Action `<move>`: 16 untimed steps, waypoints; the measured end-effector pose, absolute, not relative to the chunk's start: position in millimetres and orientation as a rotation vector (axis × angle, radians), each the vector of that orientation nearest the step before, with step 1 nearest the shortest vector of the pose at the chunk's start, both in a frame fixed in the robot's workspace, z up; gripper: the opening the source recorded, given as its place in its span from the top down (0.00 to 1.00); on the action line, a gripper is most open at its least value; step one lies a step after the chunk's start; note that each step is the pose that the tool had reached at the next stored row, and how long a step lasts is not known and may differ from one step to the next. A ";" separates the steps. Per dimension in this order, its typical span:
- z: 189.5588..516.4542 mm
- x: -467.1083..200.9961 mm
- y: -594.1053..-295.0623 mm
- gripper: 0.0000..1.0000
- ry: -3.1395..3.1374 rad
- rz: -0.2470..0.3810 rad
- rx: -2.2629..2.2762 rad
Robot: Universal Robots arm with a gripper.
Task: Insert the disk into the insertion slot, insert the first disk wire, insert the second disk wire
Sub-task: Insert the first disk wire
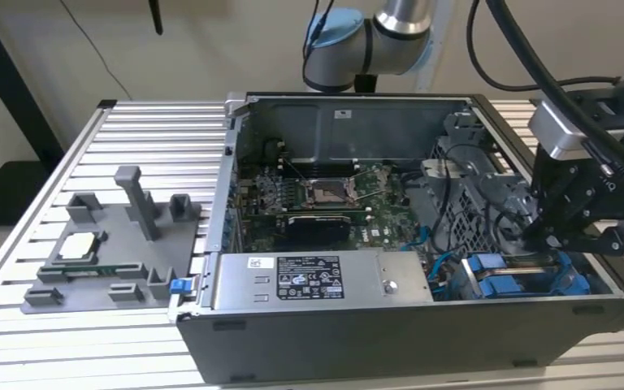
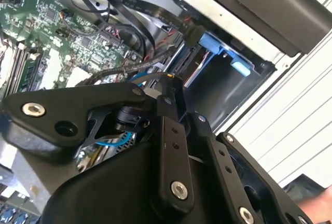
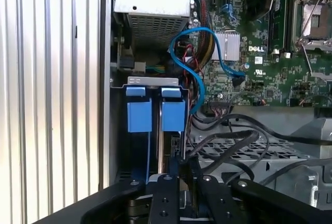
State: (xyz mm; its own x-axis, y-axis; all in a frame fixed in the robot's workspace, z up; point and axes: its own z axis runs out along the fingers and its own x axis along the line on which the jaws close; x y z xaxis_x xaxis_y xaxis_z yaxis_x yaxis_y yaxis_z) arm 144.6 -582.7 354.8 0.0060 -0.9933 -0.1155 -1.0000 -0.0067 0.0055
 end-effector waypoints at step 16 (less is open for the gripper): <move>343.0 145.1 -582.3 1.00 2.120 0.060 -2.157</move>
